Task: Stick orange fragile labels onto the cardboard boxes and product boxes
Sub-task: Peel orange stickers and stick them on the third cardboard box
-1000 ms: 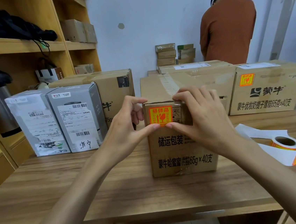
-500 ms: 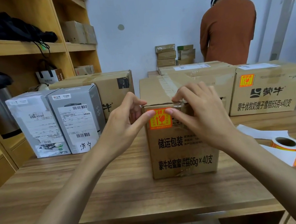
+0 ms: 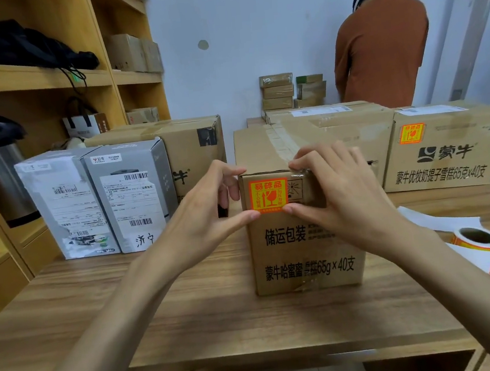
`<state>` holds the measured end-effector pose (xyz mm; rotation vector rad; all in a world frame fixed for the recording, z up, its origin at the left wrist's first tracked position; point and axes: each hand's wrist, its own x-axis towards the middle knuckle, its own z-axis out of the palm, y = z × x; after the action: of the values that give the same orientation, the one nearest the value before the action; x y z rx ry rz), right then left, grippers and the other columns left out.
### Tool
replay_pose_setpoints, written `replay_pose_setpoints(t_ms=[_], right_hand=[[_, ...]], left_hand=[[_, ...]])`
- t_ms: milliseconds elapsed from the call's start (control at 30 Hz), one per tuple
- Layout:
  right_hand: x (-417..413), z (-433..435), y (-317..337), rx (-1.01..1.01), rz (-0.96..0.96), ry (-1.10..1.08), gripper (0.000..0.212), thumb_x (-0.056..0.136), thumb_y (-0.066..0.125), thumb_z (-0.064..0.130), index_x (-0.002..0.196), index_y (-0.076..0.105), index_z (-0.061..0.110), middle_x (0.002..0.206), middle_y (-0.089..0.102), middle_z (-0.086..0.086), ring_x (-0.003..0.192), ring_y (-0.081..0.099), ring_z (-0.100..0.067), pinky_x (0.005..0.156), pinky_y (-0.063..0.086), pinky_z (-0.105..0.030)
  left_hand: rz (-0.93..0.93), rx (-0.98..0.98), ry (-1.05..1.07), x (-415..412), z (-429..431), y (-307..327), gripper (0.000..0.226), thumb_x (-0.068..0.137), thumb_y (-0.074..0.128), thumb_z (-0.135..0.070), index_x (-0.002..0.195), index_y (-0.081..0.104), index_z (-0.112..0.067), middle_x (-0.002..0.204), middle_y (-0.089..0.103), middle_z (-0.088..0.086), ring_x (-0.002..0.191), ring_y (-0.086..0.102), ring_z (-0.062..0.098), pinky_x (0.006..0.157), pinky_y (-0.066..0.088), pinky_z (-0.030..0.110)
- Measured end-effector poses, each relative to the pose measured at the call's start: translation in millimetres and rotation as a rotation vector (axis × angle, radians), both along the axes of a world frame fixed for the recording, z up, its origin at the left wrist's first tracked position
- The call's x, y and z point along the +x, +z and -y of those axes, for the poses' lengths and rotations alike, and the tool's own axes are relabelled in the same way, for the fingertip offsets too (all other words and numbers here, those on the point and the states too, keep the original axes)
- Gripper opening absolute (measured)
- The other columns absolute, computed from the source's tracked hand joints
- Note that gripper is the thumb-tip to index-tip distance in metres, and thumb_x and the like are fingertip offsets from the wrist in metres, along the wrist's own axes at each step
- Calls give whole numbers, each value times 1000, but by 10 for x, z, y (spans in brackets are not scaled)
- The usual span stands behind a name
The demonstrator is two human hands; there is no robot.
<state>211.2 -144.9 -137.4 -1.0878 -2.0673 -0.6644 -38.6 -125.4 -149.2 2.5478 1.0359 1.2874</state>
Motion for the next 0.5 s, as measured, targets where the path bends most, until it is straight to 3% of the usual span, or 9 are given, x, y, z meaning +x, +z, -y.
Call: replay_pose_setpoints(t_ms=[200, 333, 433, 500], right_hand=[[-37, -12, 100, 20, -45, -2, 31, 97, 51, 47, 101, 58, 17, 105, 58, 1, 91, 49, -22, 76, 32, -35], [-82, -19, 106, 42, -80, -14, 27, 100, 48, 42, 96, 58, 17, 99, 59, 0, 88, 48, -21, 74, 29, -34], [-71, -1, 117, -5, -106, 8, 29, 98, 52, 46, 100, 61, 19, 105, 61, 2, 94, 52, -21, 78, 34, -35], [1, 59, 110, -37, -172, 50, 31, 98, 53, 46, 110, 64, 20, 120, 61, 3, 110, 53, -18, 90, 36, -34]], left_hand=[[62, -31, 15, 62, -9, 80, 25, 100, 59, -42, 113, 54, -21, 84, 60, 0, 70, 53, 13, 61, 39, 19], [93, -13, 57, 99, -4, 98, 30, 101, 51, -51, 104, 53, -21, 84, 66, 3, 79, 63, 23, 64, 50, 40], [161, -4, 42, 125, 27, 54, 25, 102, 55, -44, 110, 57, -21, 81, 64, 1, 74, 60, 21, 62, 49, 36], [209, 4, 51, 116, 61, -11, 22, 102, 56, -40, 118, 59, -25, 84, 62, -3, 77, 59, 19, 65, 48, 31]])
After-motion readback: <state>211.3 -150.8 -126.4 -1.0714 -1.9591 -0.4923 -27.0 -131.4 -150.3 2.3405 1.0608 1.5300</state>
